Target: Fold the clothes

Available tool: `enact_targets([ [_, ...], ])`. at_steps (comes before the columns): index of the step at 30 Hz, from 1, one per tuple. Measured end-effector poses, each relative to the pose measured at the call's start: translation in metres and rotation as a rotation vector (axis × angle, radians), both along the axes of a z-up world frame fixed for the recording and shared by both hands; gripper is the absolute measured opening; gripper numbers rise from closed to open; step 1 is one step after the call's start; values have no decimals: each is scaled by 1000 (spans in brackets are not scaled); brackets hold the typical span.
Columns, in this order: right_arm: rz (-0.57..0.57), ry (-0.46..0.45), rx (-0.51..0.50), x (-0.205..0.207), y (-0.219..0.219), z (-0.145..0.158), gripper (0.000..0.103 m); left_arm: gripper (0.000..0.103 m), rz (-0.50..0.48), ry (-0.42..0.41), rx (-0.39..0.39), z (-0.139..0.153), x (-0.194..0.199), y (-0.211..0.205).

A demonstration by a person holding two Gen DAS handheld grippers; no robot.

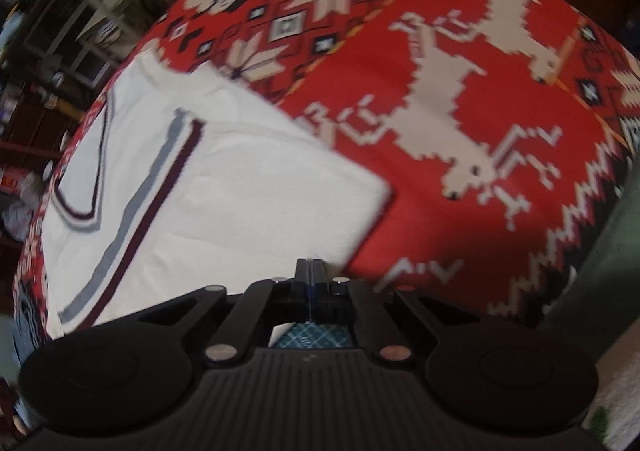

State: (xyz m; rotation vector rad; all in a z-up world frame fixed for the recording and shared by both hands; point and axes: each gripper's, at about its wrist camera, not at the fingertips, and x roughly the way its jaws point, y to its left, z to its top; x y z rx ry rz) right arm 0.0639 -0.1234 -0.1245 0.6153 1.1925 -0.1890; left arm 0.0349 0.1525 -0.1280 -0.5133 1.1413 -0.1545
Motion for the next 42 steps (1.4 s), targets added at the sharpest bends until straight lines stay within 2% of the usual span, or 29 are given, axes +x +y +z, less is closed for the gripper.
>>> enact_targets([
  [1,-26,7,1,-1,-5,0,0,5,3,-1,11,2,-3,0],
  [2,-41,6,-5,-2,-9,1,5,5,7,-3,24,3,-5,0],
  [5,-66,-50,7,-6,-14,12,7,6,31,-35,58,11,-10,4],
  [8,-84,-106,60,4,-17,22,8,6,49,-68,61,18,-4,10],
  [10,-83,-132,110,18,-17,22,8,7,62,-59,65,15,4,13],
  [13,-31,-169,178,41,-5,19,8,8,76,-29,59,6,10,18],
  [16,25,-205,205,64,9,16,8,13,79,-34,50,6,8,21],
  [20,30,-174,195,82,13,-2,7,17,85,-46,71,8,7,21],
  [23,-5,-132,210,83,2,-19,0,17,79,-47,79,7,7,20],
  [28,-80,-94,182,66,-11,-21,0,26,56,-60,92,8,4,15],
  [31,-134,-64,173,53,-20,-20,0,28,49,-58,94,9,0,15],
  [33,-138,-36,161,43,-28,-18,0,31,51,-52,75,8,-3,19],
  [34,-131,-22,155,38,-32,-16,0,35,58,-47,53,8,-6,24],
  [35,-138,-14,131,32,-35,-14,0,40,74,-41,32,8,-8,30],
  [38,-161,-3,96,17,-46,-8,0,42,160,-38,-11,15,-19,53],
  [40,-160,-16,117,12,-49,-4,0,42,221,-45,-40,21,-26,71],
  [42,-159,-30,139,7,-51,-1,6,42,289,-61,-67,28,-34,91],
])
